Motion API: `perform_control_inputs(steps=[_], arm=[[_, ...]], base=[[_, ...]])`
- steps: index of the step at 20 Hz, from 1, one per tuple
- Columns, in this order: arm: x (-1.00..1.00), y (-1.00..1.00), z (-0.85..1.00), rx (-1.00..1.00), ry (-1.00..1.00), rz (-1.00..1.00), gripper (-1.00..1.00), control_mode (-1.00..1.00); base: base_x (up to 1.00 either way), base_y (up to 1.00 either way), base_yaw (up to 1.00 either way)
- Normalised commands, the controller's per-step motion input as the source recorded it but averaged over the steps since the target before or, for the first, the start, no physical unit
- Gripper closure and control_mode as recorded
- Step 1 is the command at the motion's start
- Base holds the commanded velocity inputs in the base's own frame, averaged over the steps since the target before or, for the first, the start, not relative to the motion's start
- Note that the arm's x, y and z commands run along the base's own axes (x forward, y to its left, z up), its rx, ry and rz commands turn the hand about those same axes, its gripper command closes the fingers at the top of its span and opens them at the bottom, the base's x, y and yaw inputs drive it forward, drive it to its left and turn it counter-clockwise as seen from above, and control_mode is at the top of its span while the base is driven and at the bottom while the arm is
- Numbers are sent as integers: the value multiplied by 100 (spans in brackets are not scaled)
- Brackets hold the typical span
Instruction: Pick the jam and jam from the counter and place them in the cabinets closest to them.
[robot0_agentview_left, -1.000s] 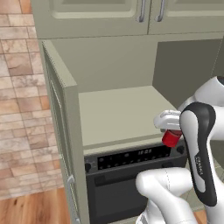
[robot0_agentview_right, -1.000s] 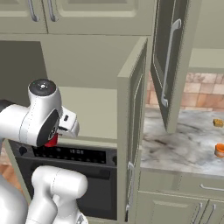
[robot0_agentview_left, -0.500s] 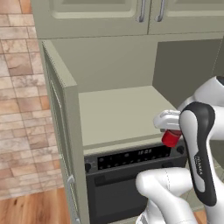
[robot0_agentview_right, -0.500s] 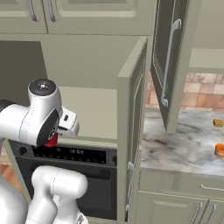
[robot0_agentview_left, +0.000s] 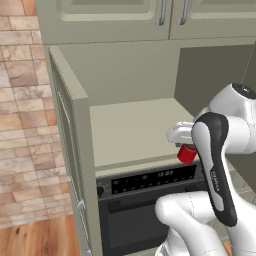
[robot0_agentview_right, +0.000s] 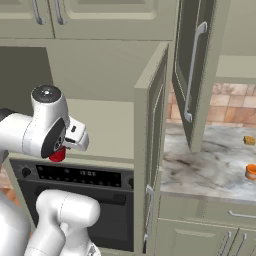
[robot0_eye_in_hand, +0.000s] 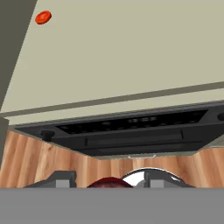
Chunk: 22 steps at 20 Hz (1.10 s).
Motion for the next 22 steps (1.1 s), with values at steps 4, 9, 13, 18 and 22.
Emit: perform_control_inputs(steps=[4,9,13,18,22], arm=[[39,17,0,-4,1,-4,100,-100],[42,15,0,-4,1,-5,100,-100],[37,14,0,-3,0,-4,100,-100],[31,6,0,-2,0,-3,100,-100],[22,2,-12,-2,0,-1,100,-100]], base=[[0,0,0],[0,0,0],[0,0,0],[0,0,0],[0,0,0]])
